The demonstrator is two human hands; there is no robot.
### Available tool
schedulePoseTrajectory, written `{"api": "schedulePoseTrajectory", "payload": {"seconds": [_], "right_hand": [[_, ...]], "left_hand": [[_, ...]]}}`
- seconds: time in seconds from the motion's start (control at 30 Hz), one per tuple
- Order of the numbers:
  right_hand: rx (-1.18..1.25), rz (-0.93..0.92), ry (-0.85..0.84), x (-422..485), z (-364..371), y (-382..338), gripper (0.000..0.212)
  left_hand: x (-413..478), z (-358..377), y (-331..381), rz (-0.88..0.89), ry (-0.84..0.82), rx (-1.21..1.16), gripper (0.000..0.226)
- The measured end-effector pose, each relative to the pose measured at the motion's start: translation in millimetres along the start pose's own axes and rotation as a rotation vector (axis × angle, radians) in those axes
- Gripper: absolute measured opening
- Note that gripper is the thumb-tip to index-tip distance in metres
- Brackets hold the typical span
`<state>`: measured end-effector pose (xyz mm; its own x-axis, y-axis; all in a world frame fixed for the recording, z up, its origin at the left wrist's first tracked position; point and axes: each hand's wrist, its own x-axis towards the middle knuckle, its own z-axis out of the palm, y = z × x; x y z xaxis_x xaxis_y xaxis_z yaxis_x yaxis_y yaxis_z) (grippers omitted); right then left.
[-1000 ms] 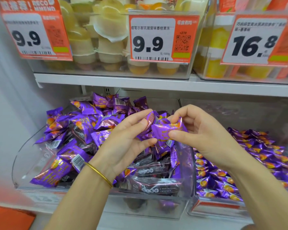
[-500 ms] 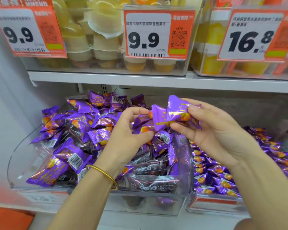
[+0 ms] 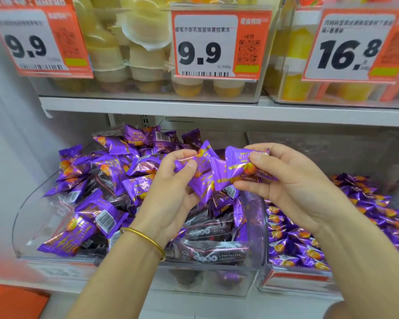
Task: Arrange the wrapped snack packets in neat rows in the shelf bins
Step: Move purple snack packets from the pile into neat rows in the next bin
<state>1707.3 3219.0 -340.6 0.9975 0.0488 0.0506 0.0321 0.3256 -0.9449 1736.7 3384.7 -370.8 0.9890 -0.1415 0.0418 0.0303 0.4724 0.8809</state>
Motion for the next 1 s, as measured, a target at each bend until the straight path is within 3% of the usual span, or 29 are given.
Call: {"api": "schedulePoseTrajectory", "payload": {"seconds": [0.37, 0.53, 0.6, 0.77, 1.0], "right_hand": [[-0.018, -0.036, -0.054, -1.6, -1.6, 1.1, 0.032], [0.058, -0.059, -0.026, -0.9, -0.5, 2.9, 0.035], [0.067, -0.064, -0.034, -0.9, -1.1, 4.2, 0.037], [-0.169, -0.124, -0.012, -1.4, -4.1, 6.5, 0.035], [-0.258, -0.195, -0.095, -1.1, -9.3, 6.1, 0.035]], "left_hand": [[0.3, -0.8, 2.7, -0.104, 0.035, -0.116, 0.018], [-4.6, 1.5, 7.4, -0.215, -0.147, -0.061, 0.04], [-8.8, 4.0, 7.0, -0.178, -0.203, -0.06, 0.037], [-7.5, 0.0, 5.0, -0.08, -0.126, 0.0, 0.032], [-9.5, 0.9, 8.3, -0.055, -0.228, 0.05, 0.034]]}}
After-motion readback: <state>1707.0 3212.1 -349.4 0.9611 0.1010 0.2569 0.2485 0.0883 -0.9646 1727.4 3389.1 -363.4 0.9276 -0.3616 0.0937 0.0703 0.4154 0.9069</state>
